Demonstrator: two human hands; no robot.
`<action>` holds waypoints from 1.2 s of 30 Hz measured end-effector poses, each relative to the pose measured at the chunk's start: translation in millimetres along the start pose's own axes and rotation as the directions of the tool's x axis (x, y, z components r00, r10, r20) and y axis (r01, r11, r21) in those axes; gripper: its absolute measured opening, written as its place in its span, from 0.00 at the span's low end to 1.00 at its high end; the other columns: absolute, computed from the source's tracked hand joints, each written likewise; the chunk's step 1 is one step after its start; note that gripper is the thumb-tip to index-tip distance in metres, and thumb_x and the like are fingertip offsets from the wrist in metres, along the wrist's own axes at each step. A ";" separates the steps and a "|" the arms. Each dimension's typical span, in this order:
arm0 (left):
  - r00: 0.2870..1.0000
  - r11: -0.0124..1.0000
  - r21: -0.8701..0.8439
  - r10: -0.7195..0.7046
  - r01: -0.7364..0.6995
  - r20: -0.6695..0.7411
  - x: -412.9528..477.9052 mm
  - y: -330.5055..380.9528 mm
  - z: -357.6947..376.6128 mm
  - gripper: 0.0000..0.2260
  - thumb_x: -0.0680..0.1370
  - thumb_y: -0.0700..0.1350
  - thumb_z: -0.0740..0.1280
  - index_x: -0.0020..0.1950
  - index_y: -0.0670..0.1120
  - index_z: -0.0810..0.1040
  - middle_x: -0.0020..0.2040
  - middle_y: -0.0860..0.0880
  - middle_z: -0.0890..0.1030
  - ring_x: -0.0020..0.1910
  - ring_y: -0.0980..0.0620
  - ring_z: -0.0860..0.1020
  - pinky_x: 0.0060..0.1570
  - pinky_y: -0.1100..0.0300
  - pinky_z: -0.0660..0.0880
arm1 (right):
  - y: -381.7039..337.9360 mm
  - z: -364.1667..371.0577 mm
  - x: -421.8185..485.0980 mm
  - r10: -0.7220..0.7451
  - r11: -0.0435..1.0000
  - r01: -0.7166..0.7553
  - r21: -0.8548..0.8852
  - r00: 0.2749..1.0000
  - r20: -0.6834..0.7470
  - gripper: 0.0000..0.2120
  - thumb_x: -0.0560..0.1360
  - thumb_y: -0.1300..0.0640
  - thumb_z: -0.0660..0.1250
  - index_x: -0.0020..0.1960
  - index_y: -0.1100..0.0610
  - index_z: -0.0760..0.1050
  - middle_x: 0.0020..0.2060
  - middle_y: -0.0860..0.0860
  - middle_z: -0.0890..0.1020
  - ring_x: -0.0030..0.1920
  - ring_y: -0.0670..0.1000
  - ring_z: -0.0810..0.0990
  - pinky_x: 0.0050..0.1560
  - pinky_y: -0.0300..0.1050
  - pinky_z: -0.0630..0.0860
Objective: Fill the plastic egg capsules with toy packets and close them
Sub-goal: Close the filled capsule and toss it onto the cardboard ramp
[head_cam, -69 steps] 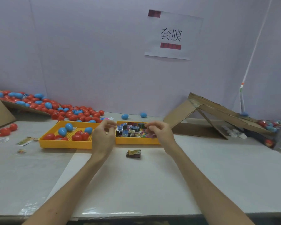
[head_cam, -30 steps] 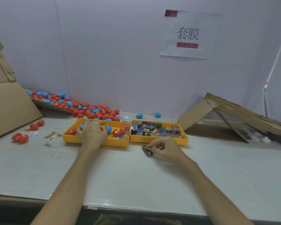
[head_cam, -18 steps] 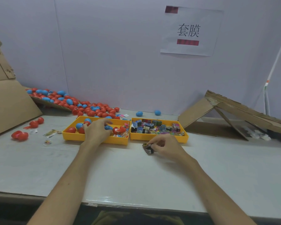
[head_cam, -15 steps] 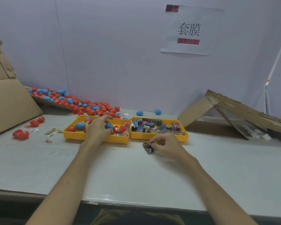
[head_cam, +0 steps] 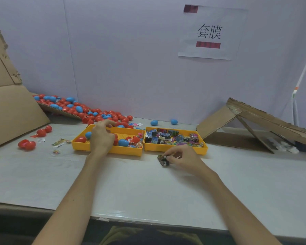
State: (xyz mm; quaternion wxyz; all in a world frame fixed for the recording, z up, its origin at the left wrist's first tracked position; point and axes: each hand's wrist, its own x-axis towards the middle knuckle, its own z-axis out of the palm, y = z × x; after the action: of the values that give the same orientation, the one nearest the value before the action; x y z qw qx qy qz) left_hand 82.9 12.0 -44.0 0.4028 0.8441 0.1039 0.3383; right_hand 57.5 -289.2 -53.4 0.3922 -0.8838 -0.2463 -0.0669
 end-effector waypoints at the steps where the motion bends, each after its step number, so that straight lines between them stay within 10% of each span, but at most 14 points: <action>1: 0.998 1.000 -0.005 -0.014 0.014 -0.065 0.7 -0.3 -2.6 0.20 0.75 0.28 0.67 0.61 0.46 0.81 0.59 0.44 0.81 0.51 0.48 0.78 0.46 0.54 0.80 | 0.2 -0.1 -0.1 0.002 1.000 -0.002 -0.001 1.000 0.000 0.12 0.75 0.62 0.71 0.45 0.44 0.84 0.38 0.38 0.84 0.41 0.41 0.81 0.43 0.34 0.76; 4: 0.983 0.985 0.148 -0.066 0.092 -0.172 4.9 -9.8 -10.3 0.18 0.77 0.33 0.69 0.63 0.48 0.81 0.60 0.42 0.81 0.59 0.42 0.77 0.56 0.46 0.76 | 1.3 -0.3 0.3 0.007 1.000 -0.007 -0.007 1.000 -0.005 0.11 0.75 0.62 0.71 0.46 0.46 0.85 0.39 0.39 0.85 0.42 0.42 0.81 0.43 0.34 0.77; 9: 0.971 0.862 0.471 -0.233 0.186 0.043 7.6 -22.9 -12.7 0.16 0.80 0.46 0.70 0.67 0.54 0.79 0.63 0.44 0.80 0.67 0.43 0.72 0.67 0.48 0.63 | 3.0 0.3 0.9 0.016 1.000 -0.016 0.004 1.000 -0.018 0.10 0.75 0.63 0.70 0.47 0.50 0.87 0.39 0.40 0.85 0.41 0.42 0.82 0.41 0.32 0.74; 17: 0.979 0.905 0.374 -0.179 0.202 -0.096 8.5 -22.7 -15.1 0.15 0.78 0.45 0.73 0.65 0.52 0.81 0.61 0.43 0.81 0.64 0.42 0.73 0.63 0.44 0.65 | 2.3 -0.5 1.4 0.012 1.000 -0.012 0.000 1.000 -0.015 0.10 0.75 0.63 0.71 0.48 0.50 0.87 0.38 0.39 0.84 0.38 0.37 0.79 0.39 0.30 0.72; 26: 0.889 0.936 0.244 0.126 -0.253 0.440 -9.3 8.2 2.5 0.11 0.78 0.46 0.69 0.54 0.62 0.82 0.57 0.56 0.82 0.52 0.55 0.74 0.70 0.43 0.63 | 2.9 -0.2 0.9 0.031 1.000 -0.031 0.003 1.000 0.000 0.10 0.75 0.61 0.71 0.47 0.48 0.86 0.40 0.41 0.85 0.41 0.42 0.81 0.41 0.32 0.73; 36: 0.936 0.981 0.097 0.128 -0.169 0.328 -8.4 4.6 2.6 0.09 0.81 0.40 0.69 0.59 0.48 0.84 0.54 0.47 0.85 0.52 0.50 0.80 0.59 0.47 0.79 | 2.8 0.7 0.5 -0.003 1.000 0.005 0.016 0.997 -0.073 0.10 0.73 0.64 0.71 0.45 0.50 0.87 0.41 0.44 0.86 0.44 0.47 0.83 0.46 0.42 0.80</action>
State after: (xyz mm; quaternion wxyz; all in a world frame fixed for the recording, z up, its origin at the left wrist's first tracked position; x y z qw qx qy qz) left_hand 77.9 3.7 -45.7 0.3344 0.9166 -0.0062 0.2190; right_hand 59.2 -290.1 -55.6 0.4082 -0.8770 -0.2340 -0.0980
